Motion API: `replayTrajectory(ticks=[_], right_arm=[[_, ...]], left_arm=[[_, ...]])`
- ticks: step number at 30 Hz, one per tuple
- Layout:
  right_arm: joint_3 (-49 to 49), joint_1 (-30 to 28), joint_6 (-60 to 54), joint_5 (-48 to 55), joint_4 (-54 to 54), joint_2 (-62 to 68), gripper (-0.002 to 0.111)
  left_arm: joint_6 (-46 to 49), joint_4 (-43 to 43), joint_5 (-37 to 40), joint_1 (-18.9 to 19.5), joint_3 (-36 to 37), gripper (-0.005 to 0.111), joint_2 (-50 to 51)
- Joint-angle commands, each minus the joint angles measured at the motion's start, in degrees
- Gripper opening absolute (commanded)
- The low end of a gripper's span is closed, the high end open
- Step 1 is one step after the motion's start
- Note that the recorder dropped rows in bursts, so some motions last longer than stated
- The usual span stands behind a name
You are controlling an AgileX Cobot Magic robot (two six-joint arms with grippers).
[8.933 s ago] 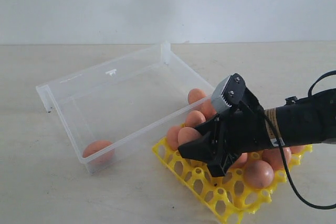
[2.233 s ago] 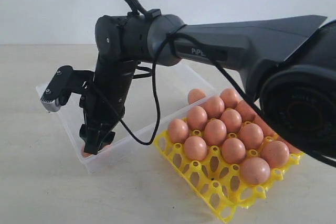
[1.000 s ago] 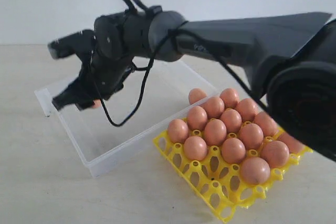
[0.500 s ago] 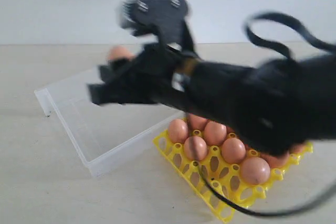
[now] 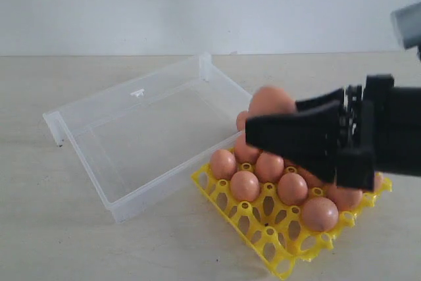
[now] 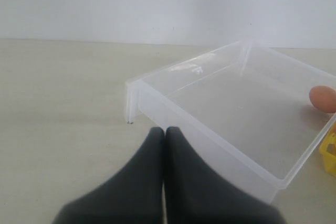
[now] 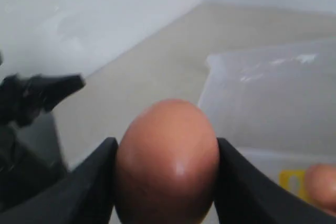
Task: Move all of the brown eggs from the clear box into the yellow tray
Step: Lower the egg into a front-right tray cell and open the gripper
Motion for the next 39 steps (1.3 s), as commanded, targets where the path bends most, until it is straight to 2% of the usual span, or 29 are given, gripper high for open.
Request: replayTrajectory(ticks=[1,12,20,28,36,39], right_arm=[[-0.4,-2.6,3.0,-7.4,-10.1,5.5,0.000],[-0.4,-2.6,-9.3,7.5,-5.5,19.1,0.000],[-0.4,-2.4,-20.5,9.2,6.0,27.8,0.000],[-0.7,0.5,-28.6,11.8,8.9,32.5,0.000],[-0.7,1.4,-31.8,12.0,12.7,32.6,0.000],[-0.7,1.4,-32.4,12.8,12.8,32.6,0.005]], left_arm=[[0.0,-0.3,0.0,-0.3,-0.1,-0.004,-0.1],[0.0,-0.3,0.0,-0.3,-0.1,-0.004,-0.1],[0.0,-0.3,0.0,-0.3,-0.1,-0.004,-0.1],[0.0,-0.3,0.0,-0.3,-0.1,-0.004,-0.1],[0.0,-0.3,0.0,-0.3,-0.1,-0.004,-0.1],[0.0,-0.3,0.0,-0.3,-0.1,-0.004,-0.1]])
